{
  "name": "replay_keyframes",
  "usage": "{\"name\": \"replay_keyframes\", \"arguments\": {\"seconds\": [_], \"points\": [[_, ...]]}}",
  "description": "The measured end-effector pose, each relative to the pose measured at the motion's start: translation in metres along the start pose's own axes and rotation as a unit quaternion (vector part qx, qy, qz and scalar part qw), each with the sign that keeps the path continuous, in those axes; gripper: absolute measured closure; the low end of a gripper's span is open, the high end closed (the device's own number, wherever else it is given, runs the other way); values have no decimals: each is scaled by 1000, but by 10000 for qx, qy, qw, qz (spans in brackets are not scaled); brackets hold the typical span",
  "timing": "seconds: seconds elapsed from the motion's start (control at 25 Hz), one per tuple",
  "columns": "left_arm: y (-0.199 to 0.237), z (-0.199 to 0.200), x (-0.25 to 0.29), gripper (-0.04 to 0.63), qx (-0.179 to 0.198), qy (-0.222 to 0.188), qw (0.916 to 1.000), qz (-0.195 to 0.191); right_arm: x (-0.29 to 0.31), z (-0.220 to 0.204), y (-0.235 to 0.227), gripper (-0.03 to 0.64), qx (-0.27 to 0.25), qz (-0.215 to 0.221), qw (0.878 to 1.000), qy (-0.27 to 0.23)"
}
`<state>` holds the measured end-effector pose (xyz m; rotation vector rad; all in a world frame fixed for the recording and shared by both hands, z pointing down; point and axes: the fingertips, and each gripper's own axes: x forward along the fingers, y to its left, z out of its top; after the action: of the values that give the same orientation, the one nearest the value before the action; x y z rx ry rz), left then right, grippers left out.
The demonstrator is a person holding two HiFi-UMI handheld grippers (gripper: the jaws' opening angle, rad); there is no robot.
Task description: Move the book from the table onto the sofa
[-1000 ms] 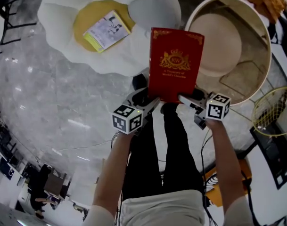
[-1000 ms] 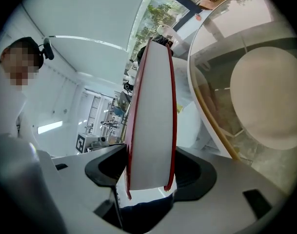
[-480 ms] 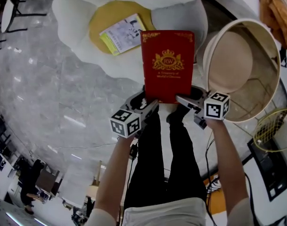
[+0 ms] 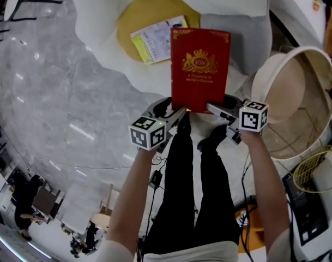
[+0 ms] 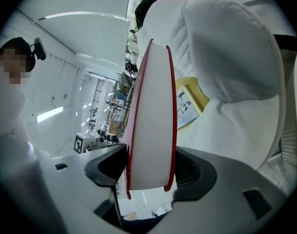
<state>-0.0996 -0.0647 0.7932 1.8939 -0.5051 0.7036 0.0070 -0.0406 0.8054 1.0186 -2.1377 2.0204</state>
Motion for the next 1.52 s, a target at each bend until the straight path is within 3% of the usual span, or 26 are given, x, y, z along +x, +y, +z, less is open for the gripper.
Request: {"name": "replay_keyframes", "arguments": {"seconds": [0.4, 0.84, 1.12, 1.24, 1.32, 1.52], "points": [[87, 17, 35, 345, -322, -299, 9990, 57, 73, 39, -46, 311, -337, -232, 9992, 39], [172, 52, 61, 370, -674, -525, 9953, 452, 148, 100, -76, 311, -331, -645, 9965, -418], [196, 59, 82, 373, -963, -374, 9933, 519, 168, 101, -100, 311, -433, -1406, 9891, -78], [202, 56, 89, 373, -884, -186, 9937, 663, 171, 96, -108, 310, -418, -1613, 9860, 14], [202, 52, 91, 373, -909, -82, 9933, 707, 167, 96, -114, 297, -644, -1924, 9792, 39], [193, 41, 92, 405, -865, 19, 9935, 736, 150, 105, -129, 279, -1420, -2846, 9481, 15]]}}
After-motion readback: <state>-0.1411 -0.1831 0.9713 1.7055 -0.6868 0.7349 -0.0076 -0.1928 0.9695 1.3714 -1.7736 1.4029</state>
